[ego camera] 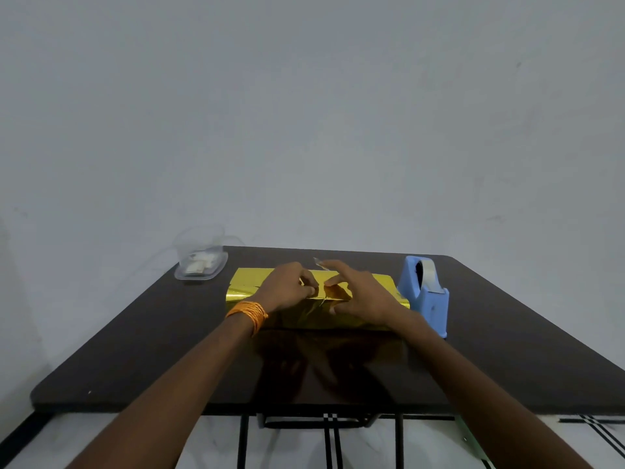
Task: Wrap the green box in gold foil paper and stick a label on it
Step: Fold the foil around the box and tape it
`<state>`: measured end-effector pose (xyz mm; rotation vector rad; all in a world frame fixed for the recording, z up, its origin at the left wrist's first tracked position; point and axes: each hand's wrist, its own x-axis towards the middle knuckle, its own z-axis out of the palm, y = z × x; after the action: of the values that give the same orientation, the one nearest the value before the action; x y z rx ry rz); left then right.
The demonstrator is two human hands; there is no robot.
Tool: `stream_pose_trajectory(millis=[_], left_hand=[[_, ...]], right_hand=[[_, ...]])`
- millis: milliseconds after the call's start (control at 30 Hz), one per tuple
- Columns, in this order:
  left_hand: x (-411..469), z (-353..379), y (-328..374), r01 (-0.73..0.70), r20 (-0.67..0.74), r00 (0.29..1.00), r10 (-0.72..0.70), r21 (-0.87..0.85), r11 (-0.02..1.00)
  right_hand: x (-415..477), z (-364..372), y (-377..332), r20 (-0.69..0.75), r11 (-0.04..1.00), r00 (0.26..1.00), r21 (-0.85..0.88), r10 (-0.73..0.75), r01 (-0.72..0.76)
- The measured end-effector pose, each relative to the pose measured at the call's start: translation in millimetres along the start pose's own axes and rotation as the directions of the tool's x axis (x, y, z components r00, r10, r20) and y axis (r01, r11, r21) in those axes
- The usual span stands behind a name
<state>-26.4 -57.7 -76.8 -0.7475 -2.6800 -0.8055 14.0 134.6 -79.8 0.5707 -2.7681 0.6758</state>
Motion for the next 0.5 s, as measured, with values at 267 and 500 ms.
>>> stream_pose_trajectory(millis=[267,500], left_hand=[[-0.7,-3.4,-10.5,0.062,-0.133,0.989,-0.072,-0.082,0.995],[-3.4,-13.1,-23.2,0.134,-0.138,0.979,-0.151,-0.130,0.982]], right_hand=[[-11.7,14.2,10.3,-0.154,0.999,0.988,0.039,-0.032,0.038],[-11.6,21.7,19.0,-0.202,0.993,0.978,0.094,-0.051,0.071]])
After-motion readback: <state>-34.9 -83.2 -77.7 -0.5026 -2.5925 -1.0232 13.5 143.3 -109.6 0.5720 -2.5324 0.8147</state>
